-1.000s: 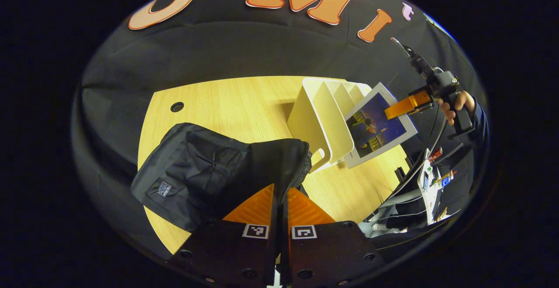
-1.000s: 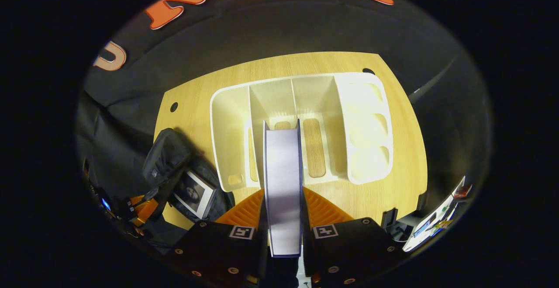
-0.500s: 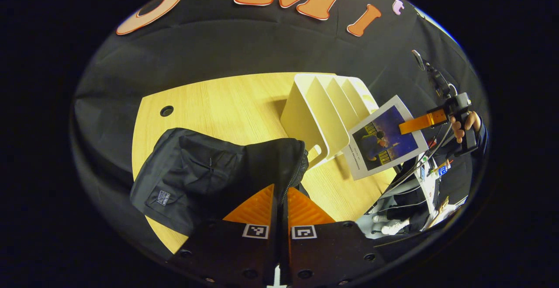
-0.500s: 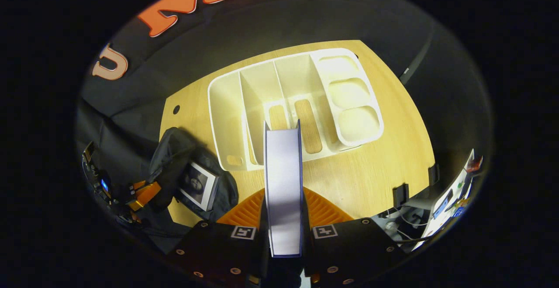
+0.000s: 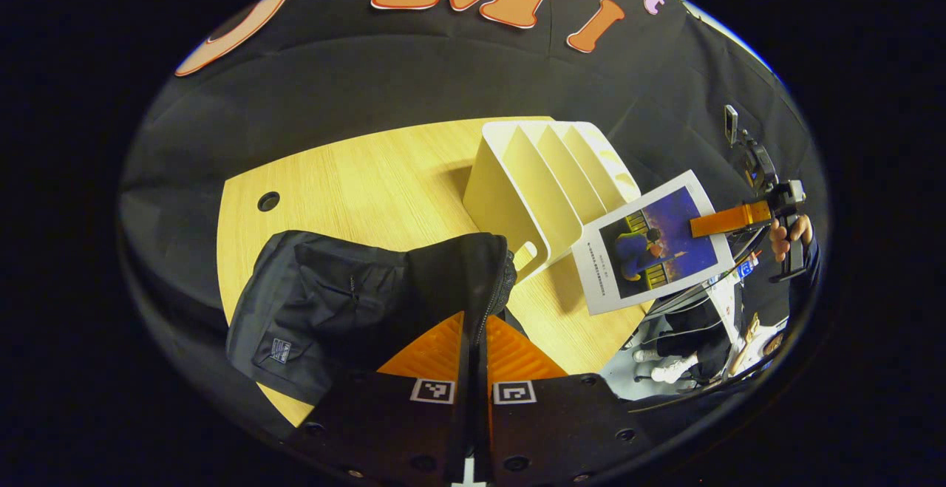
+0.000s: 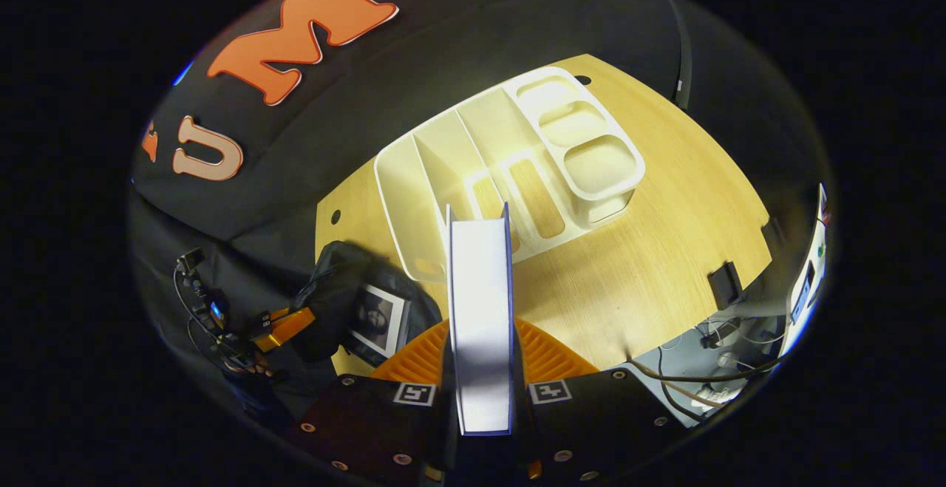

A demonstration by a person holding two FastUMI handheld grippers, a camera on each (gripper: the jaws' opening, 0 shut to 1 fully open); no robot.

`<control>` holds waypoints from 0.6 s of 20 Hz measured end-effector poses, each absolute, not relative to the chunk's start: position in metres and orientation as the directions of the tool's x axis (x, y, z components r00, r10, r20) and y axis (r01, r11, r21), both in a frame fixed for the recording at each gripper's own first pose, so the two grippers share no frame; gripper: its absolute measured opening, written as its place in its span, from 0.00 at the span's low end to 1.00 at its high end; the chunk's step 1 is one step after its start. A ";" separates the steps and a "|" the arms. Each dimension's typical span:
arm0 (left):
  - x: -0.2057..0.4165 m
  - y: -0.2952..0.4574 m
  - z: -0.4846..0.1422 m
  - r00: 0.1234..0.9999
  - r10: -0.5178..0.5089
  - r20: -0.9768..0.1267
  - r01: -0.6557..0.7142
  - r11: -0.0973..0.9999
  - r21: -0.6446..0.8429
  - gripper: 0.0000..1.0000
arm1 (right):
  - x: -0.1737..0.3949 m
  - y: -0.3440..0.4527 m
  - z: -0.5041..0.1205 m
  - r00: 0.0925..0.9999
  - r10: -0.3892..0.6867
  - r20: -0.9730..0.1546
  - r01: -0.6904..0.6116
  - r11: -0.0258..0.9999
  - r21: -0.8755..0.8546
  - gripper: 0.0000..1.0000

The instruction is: Open the schoolbag, grab two books from the bookshelf and put them into the schoolbag.

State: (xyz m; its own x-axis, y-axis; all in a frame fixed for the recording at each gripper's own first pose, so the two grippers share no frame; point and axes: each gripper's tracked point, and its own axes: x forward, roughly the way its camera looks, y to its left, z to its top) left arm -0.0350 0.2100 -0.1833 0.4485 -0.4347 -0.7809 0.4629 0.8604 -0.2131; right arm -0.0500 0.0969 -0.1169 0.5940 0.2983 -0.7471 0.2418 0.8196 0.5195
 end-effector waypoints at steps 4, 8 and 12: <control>-0.034 0.212 -0.182 0.439 -0.438 -0.784 0.473 0.855 -0.213 0.05 | -0.075 0.104 -0.124 0.617 0.318 -0.720 0.215 0.812 0.543 0.31; -0.034 0.209 -0.183 0.426 -0.443 -0.789 0.486 0.847 -0.213 0.05 | -0.087 0.130 -0.134 0.634 0.405 -0.659 0.207 0.732 0.649 0.31; -0.034 0.209 -0.181 0.429 -0.439 -0.789 0.493 0.846 -0.202 0.05 | -0.085 0.171 -0.139 0.669 0.498 -0.552 0.146 0.640 0.754 0.31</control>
